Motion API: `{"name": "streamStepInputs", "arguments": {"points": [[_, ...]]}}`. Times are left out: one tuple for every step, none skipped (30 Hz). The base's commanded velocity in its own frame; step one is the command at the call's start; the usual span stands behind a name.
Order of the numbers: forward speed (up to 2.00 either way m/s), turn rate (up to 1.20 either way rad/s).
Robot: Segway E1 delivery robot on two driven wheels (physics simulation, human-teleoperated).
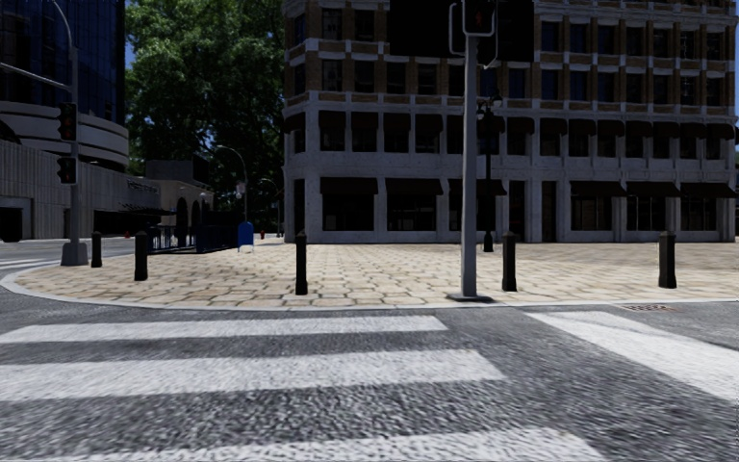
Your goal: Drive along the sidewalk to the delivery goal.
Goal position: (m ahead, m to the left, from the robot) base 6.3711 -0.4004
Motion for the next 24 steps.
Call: {"name": "streamStepInputs", "arguments": {"points": [[2.0,0.0],[2.0,0.0],[2.0,0.0],[2.0,0.0],[2.0,0.0],[2.0,0.0],[2.0,0.0],[2.0,0.0],[2.0,0.0],[2.0,0.0],[2.0,0.0],[2.0,0.0],[2.0,0.0],[2.0,0.0],[2.0,0.0],[2.0,0.0],[2.0,0.0],[2.0,0.0],[2.0,0.0],[2.0,0.0],[2.0,0.0],[2.0,0.0],[2.0,0.0],[2.0,0.0]]}}
